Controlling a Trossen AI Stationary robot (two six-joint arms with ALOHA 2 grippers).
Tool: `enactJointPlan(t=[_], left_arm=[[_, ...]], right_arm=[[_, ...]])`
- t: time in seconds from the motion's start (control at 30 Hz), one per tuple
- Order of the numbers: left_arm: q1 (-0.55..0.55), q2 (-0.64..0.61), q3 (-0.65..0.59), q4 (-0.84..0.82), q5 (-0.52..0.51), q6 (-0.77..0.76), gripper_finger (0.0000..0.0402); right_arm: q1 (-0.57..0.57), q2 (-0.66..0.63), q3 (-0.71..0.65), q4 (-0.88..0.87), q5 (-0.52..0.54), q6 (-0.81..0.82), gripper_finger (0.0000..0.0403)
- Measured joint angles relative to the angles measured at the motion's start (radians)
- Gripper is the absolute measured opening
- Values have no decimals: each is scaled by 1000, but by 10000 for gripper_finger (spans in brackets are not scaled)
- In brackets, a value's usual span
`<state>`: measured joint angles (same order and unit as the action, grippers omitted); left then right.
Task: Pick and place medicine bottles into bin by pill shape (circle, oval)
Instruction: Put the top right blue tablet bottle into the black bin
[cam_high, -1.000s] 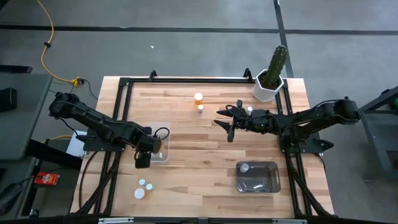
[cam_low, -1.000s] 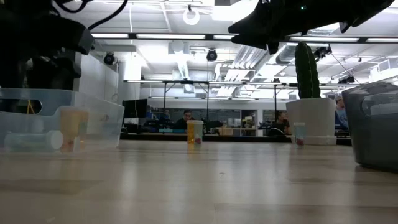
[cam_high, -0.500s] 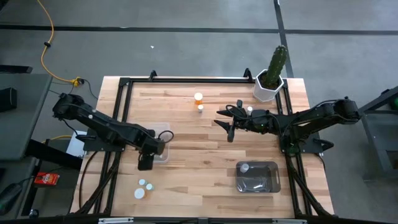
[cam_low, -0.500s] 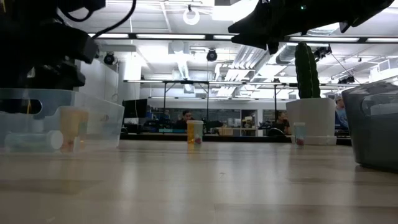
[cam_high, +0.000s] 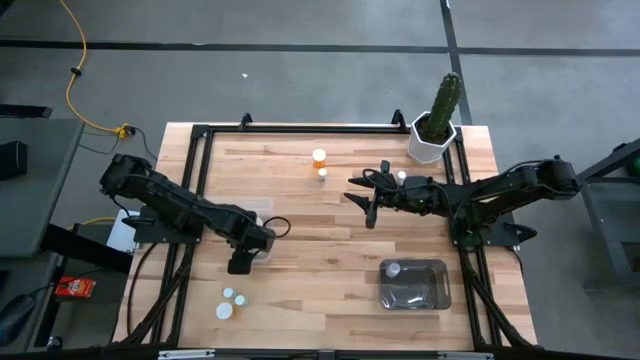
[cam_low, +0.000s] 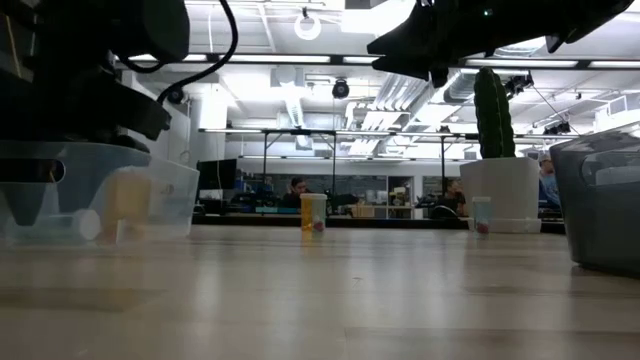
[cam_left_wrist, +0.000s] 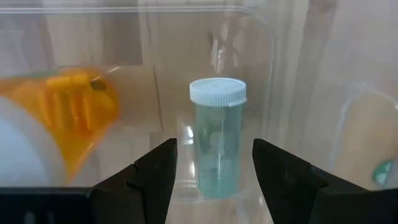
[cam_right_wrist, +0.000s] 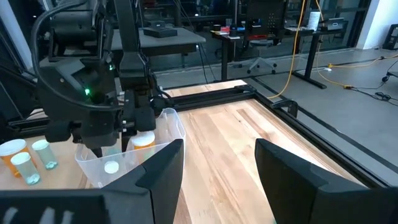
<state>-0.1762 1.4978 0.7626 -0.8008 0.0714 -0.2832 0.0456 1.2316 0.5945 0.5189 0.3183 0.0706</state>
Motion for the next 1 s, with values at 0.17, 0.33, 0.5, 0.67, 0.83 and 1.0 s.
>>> enactJointPlan(t=[0.17,0.33,0.5,0.67,0.83,1.0], left_arm=[[-1,9,1,12,3,3,197],[-1,9,2,19,-1,7,180],[-1,9,2,22,-1,8,131],[0,11,1,23,-20,7,87],[0,12,6,19,-22,7,73],[0,14,40,10,-18,31,78]], right_arm=[[0,0,0,-1,0,0,193],[0,0,0,0,0,0,193],[0,0,0,0,0,0,193],[0,0,0,0,0,0,193],[0,0,0,1,0,0,193],[0,0,0,1,0,0,193]])
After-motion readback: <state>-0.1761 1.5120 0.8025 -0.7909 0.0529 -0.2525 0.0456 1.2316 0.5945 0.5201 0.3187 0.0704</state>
